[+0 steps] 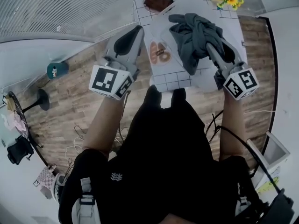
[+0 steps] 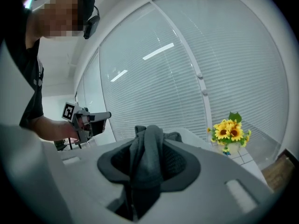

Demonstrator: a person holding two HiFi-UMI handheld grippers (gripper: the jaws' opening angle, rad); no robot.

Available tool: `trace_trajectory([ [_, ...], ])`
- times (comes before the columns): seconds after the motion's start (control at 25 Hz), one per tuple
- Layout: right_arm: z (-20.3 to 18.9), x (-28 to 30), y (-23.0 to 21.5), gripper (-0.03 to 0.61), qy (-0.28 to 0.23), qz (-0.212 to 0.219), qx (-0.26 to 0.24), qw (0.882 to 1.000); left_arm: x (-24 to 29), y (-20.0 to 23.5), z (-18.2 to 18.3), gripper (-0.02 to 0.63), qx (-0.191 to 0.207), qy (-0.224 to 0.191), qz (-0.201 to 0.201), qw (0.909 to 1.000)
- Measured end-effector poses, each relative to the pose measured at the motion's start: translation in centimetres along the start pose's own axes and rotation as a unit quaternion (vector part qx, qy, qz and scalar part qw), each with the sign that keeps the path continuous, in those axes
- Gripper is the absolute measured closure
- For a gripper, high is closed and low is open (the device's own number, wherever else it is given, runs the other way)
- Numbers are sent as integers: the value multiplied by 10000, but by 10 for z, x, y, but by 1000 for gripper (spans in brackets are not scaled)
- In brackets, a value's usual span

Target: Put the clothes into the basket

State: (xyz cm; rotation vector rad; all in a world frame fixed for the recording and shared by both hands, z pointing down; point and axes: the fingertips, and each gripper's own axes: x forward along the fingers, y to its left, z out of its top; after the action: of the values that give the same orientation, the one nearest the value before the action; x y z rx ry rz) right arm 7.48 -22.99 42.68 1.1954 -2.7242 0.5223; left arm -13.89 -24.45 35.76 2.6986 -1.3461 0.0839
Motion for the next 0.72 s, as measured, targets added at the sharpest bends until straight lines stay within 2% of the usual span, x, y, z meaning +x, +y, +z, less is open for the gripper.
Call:
trace_trajectory([
  [0.28, -23, 16, -7, 442, 407, -86, -98, 9991, -3, 12, -15, 607, -53, 96, 114, 9999],
  [0.48, -27, 24, -10, 437, 466, -64, -25, 9989, -2, 20, -21, 607, -123, 126, 163, 9997],
  [0.72, -31, 29, -5, 425, 681, -135, -175, 9974, -4, 22, -16, 607, -143, 83, 167, 9997],
])
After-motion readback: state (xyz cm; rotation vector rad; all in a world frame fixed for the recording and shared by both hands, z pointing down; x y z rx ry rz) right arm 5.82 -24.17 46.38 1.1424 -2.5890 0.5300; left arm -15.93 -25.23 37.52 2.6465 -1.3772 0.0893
